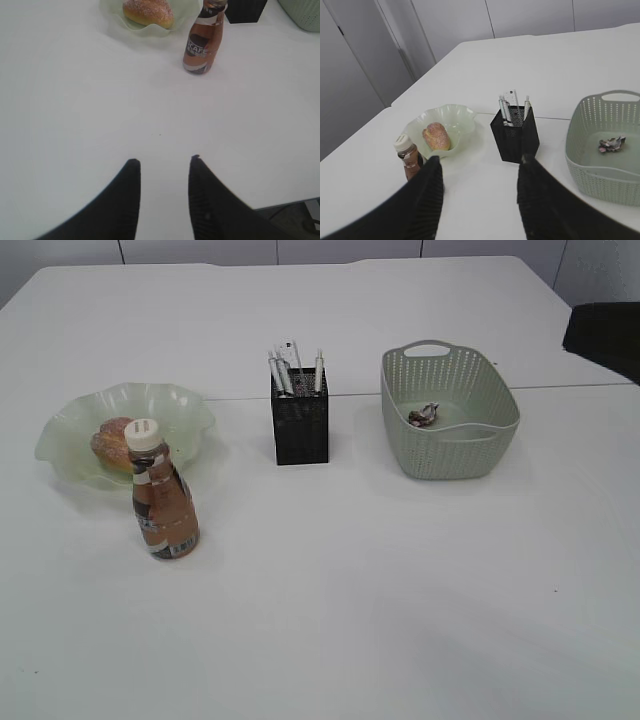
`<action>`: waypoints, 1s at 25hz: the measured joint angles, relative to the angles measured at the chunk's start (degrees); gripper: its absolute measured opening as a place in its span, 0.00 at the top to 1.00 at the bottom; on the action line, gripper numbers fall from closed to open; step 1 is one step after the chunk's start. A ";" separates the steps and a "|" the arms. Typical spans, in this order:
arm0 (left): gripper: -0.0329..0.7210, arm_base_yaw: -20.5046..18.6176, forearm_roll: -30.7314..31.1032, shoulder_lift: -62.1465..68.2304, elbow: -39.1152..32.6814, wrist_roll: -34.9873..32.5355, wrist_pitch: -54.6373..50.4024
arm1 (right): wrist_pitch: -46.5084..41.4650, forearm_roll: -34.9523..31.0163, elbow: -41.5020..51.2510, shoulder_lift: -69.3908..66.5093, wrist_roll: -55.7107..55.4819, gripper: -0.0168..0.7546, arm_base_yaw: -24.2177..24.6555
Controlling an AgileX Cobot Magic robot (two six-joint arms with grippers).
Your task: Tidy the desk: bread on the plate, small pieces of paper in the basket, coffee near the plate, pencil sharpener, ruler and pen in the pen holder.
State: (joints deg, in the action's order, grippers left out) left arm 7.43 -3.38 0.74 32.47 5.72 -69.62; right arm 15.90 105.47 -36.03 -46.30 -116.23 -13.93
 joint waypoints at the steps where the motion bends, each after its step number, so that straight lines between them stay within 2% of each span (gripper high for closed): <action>1: 0.64 0.00 0.00 0.00 0.00 0.00 0.00 | 0.18 0.00 0.00 0.00 0.00 0.51 0.00; 14: 0.64 0.00 -0.08 0.00 0.00 0.00 0.00 | 1.48 -0.62 0.00 0.00 2.10 0.51 0.00; 17: 0.64 0.00 -0.08 0.00 0.00 0.00 0.00 | 0.97 -13.13 0.00 0.00 15.54 0.51 0.00; 19: 0.64 0.00 -0.08 0.00 0.00 0.00 0.00 | -1.82 -26.17 0.00 -0.11 29.19 0.51 0.00; 23: 0.64 0.00 -0.08 0.00 0.00 0.00 0.00 | -17.18 -51.08 0.00 -0.69 54.80 0.51 0.00; 25: 0.64 0.00 -0.08 0.00 0.00 0.00 0.00 | -25.72 -61.12 0.00 -0.69 67.97 0.52 0.00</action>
State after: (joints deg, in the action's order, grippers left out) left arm 7.43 -3.45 0.74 32.47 5.72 -69.62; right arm -9.82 44.35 -36.03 -46.99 -48.26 -13.93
